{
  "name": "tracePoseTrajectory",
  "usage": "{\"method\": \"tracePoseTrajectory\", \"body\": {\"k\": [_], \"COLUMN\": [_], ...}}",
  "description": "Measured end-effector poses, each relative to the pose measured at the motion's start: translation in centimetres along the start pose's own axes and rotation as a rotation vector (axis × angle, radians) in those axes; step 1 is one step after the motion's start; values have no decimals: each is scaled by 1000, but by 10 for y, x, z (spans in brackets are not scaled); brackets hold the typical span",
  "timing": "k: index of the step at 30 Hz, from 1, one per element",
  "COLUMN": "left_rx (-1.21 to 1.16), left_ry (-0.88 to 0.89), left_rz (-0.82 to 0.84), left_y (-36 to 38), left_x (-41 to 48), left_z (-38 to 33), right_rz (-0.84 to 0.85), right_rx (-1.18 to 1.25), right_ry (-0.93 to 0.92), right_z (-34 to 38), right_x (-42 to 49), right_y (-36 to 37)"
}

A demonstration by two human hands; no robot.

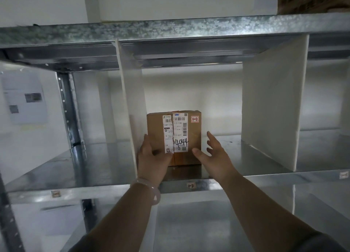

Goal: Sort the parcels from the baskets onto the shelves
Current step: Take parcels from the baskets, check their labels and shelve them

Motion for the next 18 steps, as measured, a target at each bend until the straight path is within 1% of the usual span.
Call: {"method": "tracePoseTrajectory", "body": {"k": [2,5,7,10,13,16,18], "left_rx": [33,9,-5,-60,-75,-33,10], "left_ry": [85,130,145,87,40,14,10], "left_rz": [0,97,125,121,95,54,21], "left_y": [-5,-15,-30,-61,-107,-174,-229], "left_x": [-13,-34,-47,-60,-68,-77,-83], "left_z": [-3,-8,-13,-14,-1,17,32], "right_rz": [-24,-61,-41,0,71,149,153], "right_rx": [-33,15,27,5,60,107,129], "right_ry": [7,-48,-124,-206,-208,-218,-163], "right_z": [-2,4,15,38,61,85,97], "right_x": [-14,-40,-59,-87,-111,-142,-165], "right_y": [-2,1,9,35,74,130,174]}}
Point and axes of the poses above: each hand's wrist, its own x-axis towards the middle knuckle, its own y-axis out of the palm, z = x × y, the point moved 5 cm from there along x, towards the middle knuckle, and after that the axes turned 2 degrees about y, right-handed, at the moved point
